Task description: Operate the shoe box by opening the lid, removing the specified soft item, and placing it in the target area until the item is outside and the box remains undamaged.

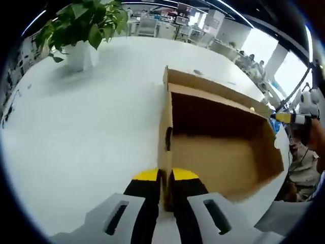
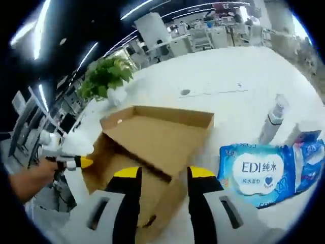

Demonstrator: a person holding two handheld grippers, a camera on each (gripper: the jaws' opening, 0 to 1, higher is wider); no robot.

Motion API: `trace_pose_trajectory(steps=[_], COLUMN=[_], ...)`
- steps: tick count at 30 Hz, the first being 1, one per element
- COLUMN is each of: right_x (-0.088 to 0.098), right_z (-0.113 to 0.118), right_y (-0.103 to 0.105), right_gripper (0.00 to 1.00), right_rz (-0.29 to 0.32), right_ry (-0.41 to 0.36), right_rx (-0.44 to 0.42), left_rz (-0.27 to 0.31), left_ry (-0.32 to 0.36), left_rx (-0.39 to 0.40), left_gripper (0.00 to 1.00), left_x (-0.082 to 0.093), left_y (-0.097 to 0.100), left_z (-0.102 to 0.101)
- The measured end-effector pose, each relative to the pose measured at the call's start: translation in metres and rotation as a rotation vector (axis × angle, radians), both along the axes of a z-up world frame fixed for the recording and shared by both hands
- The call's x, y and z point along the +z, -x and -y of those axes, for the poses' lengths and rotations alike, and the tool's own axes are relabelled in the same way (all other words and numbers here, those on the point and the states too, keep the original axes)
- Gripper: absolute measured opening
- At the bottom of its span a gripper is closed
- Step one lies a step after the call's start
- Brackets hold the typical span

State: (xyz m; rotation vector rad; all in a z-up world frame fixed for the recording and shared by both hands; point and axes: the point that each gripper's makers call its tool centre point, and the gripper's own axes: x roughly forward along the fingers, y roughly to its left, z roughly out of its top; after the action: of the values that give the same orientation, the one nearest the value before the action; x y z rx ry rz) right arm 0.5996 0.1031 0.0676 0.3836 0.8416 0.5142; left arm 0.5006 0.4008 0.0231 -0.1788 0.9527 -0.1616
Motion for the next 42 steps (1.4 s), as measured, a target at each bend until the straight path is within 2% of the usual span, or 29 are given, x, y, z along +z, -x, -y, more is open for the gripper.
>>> trace_pose_trajectory(steps=[1,2,3,4,5,6,8,12,14,16,18,20,21,22,25,26,28,29,30,32,34,35,36,39,42], right_x=[-0.019,-0.032,-0.041,-0.041,-0.038,-0.035,-0.031,-0.029,-0.025,-0.024,-0.023,-0.021,-0.019,-0.016,-0.012,-0.013,-0.011,-0.011,-0.011,-0.010,-0.010,-0.009,-0.009,-0.008,-0.006], right_z=[0.010,0.011,0.009,0.005,0.000,-0.003,-0.004,-0.010,-0.013,-0.013,-0.015,-0.014,-0.015,-0.012,-0.013,-0.010,-0.008,-0.007,-0.005,-0.005,-0.005,-0.006,-0.007,-0.007,-0.009], right_y=[0.001,0.014,0.014,0.009,0.008,0.007,-0.003,-0.020,-0.034,-0.040,-0.044,-0.047,-0.049,-0.053,-0.055,-0.056,-0.059,-0.060,-0.061,-0.062,-0.063,-0.064,-0.064,-0.066,-0.069], right_gripper=[0.26,0.18,0.13,0.12,0.09,0.09,0.07,0.06,0.05,0.05,0.04,0.04,0.04,0.03,0.02,0.02,0.01,0.00,0.00,0.00,0.00,0.00,0.00,0.00,0.00], right_rz=[-0.101,-0.193,-0.180,-0.162,-0.176,-0.164,-0.101,-0.073,-0.009,0.017,0.060,0.105,0.132,0.171,0.223,0.237,0.279,0.288,0.302,0.318,0.333,0.341,0.347,0.349,0.365], right_ry=[0.048,0.088,0.117,0.092,0.057,0.073,0.128,0.129,0.117,0.144,0.153,0.177,0.181,0.195,0.175,0.190,0.194,0.198,0.197,0.193,0.199,0.202,0.209,0.192,0.182], right_rx=[-0.021,0.035,0.083,0.067,0.054,0.056,0.083,0.091,0.092,0.093,0.094,0.094,0.093,0.075,0.074,0.069,0.058,0.055,0.047,0.039,0.027,0.027,0.024,0.001,-0.008], left_rz=[0.001,0.002,0.000,-0.002,-0.003,-0.005,-0.010,-0.007,-0.021,-0.015,-0.016,0.006,0.016,0.044,0.097,0.123,0.209,0.220,0.201,0.201,0.176,0.158,0.115,0.095,0.044], left_ry=[0.013,0.025,0.026,0.020,0.013,0.010,0.011,0.010,0.038,0.034,0.049,0.065,0.111,0.142,0.201,0.243,0.236,0.239,0.230,0.225,0.225,0.200,0.181,0.160,0.159], left_rx=[0.018,0.035,0.040,0.038,0.032,0.032,0.031,0.036,0.041,0.033,0.028,0.009,0.024,0.049,0.086,0.119,0.156,0.160,0.157,0.147,0.147,0.156,0.168,0.184,0.194], left_gripper=[0.05,0.05,0.05,0.05,0.05,0.05,0.05,0.05,0.07,0.07,0.09,0.10,0.10,0.11,0.14,0.15,0.17,0.19,0.20,0.20,0.21,0.21,0.21,0.16,0.11], left_x=[0.000,0.000,0.000,0.000,0.000,0.000,-0.001,-0.001,-0.002,-0.002,-0.001,0.004,0.009,0.015,0.035,0.045,0.063,0.067,0.068,0.069,0.065,0.059,0.052,0.046,0.035], left_y=[0.000,0.000,0.000,0.001,0.002,0.003,0.006,0.006,0.007,0.007,0.008,0.009,0.008,0.004,-0.009,-0.020,-0.048,-0.060,-0.074,-0.098,-0.121,-0.132,-0.134,-0.145,-0.150], left_z=[0.000,-0.001,-0.001,0.000,0.001,0.001,0.004,0.005,0.009,0.010,0.012,0.014,0.016,0.015,0.008,0.005,-0.011,-0.014,-0.018,-0.018,-0.015,-0.017,-0.019,-0.021,-0.019])
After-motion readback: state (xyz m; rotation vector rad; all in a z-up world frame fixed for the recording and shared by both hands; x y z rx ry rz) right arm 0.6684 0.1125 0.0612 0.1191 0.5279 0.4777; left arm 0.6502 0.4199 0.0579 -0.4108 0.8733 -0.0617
